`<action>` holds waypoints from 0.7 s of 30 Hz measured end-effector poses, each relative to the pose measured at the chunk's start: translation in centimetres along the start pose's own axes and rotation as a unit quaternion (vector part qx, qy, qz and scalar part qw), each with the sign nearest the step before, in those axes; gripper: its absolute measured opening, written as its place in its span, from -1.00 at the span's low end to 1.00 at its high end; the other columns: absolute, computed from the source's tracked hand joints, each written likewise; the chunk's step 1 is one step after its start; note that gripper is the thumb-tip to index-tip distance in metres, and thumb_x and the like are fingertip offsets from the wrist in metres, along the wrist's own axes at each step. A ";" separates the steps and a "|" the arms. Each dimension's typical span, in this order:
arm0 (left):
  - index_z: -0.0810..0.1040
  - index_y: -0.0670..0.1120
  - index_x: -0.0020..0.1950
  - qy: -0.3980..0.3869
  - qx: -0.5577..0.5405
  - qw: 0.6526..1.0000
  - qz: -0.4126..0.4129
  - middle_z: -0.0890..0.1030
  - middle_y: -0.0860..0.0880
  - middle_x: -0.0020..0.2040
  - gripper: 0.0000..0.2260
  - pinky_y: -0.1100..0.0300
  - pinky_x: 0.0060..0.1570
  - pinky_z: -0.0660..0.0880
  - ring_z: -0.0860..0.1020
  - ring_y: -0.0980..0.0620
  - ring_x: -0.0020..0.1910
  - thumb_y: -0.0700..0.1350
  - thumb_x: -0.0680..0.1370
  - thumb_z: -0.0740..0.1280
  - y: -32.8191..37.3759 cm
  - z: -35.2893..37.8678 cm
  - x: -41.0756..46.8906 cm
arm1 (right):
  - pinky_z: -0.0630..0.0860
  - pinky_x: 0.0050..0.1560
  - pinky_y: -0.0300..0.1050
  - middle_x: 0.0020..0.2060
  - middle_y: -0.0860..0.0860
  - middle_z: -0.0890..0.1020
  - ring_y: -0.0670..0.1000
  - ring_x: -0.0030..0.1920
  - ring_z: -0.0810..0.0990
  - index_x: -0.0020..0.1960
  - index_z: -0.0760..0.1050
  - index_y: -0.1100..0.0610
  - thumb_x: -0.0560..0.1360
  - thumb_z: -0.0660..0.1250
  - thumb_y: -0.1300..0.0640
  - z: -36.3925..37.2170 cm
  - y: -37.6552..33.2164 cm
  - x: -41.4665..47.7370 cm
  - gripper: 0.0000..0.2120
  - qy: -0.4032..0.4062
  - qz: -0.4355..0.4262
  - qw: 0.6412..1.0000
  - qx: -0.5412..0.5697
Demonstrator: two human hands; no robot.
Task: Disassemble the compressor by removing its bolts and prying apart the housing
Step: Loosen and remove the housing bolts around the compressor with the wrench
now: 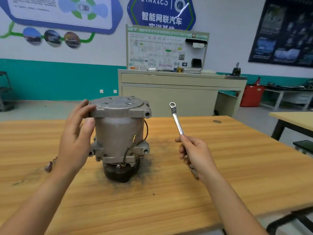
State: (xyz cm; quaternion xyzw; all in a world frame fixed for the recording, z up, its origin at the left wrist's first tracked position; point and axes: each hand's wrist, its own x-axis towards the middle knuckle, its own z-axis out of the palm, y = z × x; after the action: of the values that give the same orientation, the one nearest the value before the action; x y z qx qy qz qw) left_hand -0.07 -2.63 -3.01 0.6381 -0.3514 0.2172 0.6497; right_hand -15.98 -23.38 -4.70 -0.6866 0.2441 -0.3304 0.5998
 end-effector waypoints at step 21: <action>0.29 0.25 0.19 0.008 0.082 0.988 0.133 0.32 0.29 0.24 -0.67 0.53 0.25 0.16 0.24 0.42 0.26 -0.08 0.50 0.21 -1.7 1.1 -0.1 | 0.33 -0.34 -0.13 -0.28 0.07 0.60 0.15 -0.18 0.58 -0.12 0.56 0.16 0.54 0.19 0.03 -3.6 4.3 3.1 -0.75 0.041 -0.012 0.863 -0.503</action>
State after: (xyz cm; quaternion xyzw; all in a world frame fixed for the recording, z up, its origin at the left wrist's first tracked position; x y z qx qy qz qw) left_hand 0.93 -3.83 -4.24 0.6347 -0.4089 0.3352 0.5636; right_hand -16.35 -28.69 -8.22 -0.8837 0.3935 -0.1977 0.1586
